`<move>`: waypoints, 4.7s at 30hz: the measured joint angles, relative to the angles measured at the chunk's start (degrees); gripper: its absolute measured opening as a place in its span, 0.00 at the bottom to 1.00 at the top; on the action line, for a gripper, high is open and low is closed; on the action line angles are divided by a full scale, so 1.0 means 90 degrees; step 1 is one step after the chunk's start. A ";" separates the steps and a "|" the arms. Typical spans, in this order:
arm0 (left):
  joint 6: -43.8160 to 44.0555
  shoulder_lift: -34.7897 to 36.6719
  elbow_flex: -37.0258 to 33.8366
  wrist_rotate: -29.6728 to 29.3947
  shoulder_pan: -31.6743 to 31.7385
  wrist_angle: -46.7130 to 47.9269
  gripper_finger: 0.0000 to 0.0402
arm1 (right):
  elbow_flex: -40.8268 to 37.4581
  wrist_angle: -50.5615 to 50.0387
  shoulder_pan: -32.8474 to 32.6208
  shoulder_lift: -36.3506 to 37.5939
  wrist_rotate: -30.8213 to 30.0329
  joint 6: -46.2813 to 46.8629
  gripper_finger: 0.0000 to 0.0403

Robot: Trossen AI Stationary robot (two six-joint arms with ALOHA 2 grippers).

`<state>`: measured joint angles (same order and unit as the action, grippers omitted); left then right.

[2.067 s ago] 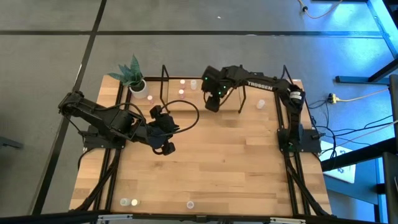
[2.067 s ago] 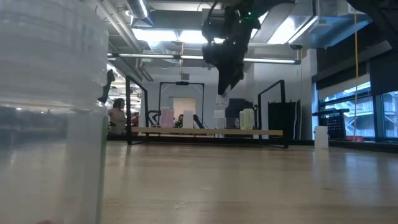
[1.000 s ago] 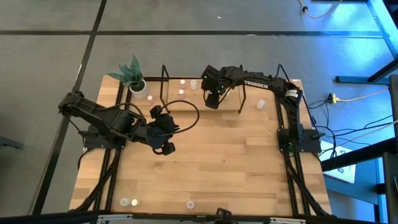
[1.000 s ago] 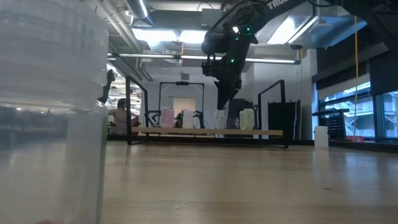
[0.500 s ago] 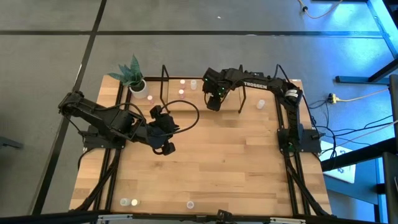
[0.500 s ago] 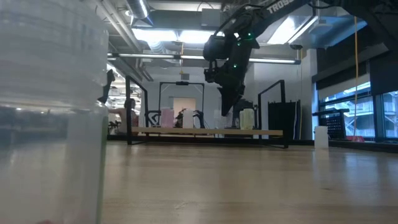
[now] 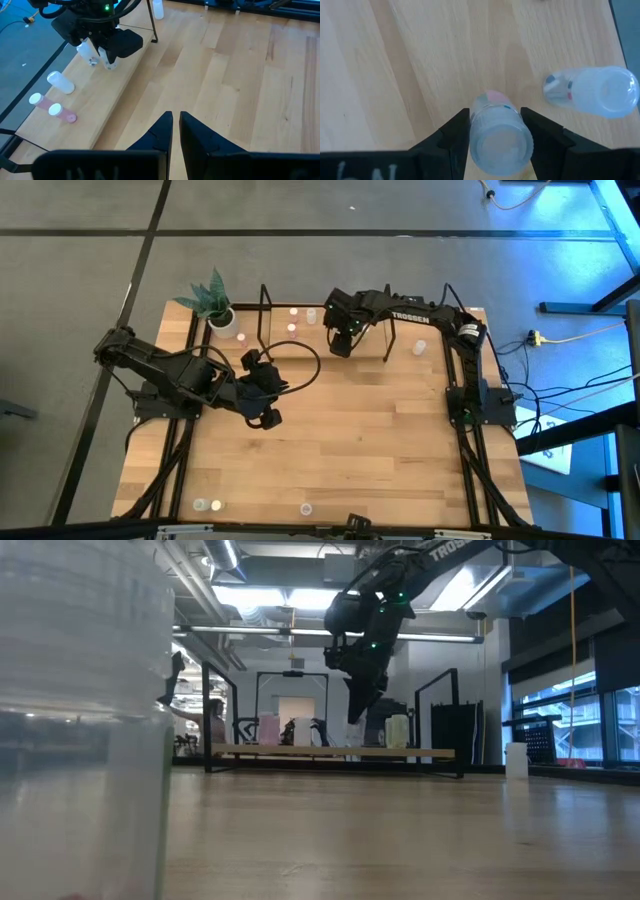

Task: Pick and place medicine bottles onto shelf by color
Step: Put the top transparent pill bottle on the shelf aligned with the other transparent pill bottle

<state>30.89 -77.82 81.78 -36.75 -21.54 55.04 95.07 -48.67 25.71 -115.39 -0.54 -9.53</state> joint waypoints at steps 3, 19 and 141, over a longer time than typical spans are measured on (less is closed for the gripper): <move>0.0000 0.0000 0.0000 0.0000 -0.0002 0.0001 0.07 | 0.0000 -0.0001 0.0000 0.0000 -0.0004 0.0000 0.41; -0.0002 0.0000 0.0000 0.0000 -0.0002 0.0001 0.07 | 0.0002 0.0006 0.0000 0.0000 -0.0168 -0.0196 0.41; 0.0546 0.0002 0.0000 0.0005 0.0611 0.0159 0.07 | 0.0000 -0.0447 -0.0747 0.1539 -0.0216 0.3195 0.57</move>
<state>35.81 -77.80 81.78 -36.71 -16.04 56.47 95.07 -52.70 18.99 -101.55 -2.48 19.22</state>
